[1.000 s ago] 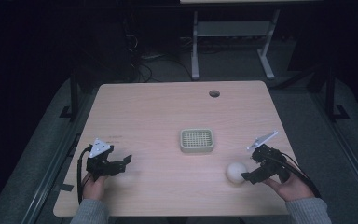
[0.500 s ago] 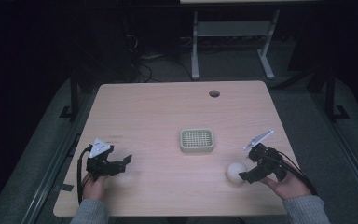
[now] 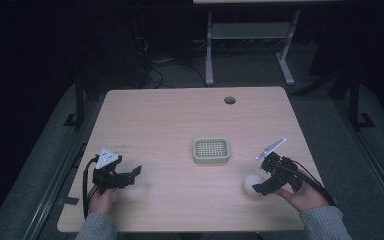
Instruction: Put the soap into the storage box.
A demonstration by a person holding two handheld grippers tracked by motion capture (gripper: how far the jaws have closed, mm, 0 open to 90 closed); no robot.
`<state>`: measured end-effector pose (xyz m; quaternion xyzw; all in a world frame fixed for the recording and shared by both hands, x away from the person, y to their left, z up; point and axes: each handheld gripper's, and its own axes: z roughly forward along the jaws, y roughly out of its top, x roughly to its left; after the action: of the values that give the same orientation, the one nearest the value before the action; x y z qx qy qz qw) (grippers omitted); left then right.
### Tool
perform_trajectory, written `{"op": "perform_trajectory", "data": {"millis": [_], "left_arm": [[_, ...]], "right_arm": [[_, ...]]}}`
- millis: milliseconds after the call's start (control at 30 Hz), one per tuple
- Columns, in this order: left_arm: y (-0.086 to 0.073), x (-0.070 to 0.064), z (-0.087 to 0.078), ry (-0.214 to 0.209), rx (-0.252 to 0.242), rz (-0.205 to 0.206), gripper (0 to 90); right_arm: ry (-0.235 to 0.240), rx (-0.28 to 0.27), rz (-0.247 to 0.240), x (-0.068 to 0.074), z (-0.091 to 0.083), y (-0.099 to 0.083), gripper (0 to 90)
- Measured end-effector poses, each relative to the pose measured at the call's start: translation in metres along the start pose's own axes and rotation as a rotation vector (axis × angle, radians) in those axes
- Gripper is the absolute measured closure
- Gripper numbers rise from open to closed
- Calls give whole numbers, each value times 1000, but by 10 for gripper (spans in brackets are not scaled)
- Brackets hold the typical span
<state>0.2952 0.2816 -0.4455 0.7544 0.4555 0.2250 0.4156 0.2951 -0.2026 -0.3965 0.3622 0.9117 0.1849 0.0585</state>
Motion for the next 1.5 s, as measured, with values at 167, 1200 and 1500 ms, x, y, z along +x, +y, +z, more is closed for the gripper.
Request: {"op": "perform_trajectory", "data": {"millis": [167, 1200, 1500], "left_arm": [[0, 0, 0, 0, -1, 0, 148], [0, 0, 0, -1, -2, 1, 148], [0, 1, 0, -2, -5, 0, 148]], "right_arm": [[9, 8, -13, 0, 4, 4, 164], [27, 120, -37, 3, 41, 17, 163], [24, 150, -41, 4, 51, 18, 162]]}}
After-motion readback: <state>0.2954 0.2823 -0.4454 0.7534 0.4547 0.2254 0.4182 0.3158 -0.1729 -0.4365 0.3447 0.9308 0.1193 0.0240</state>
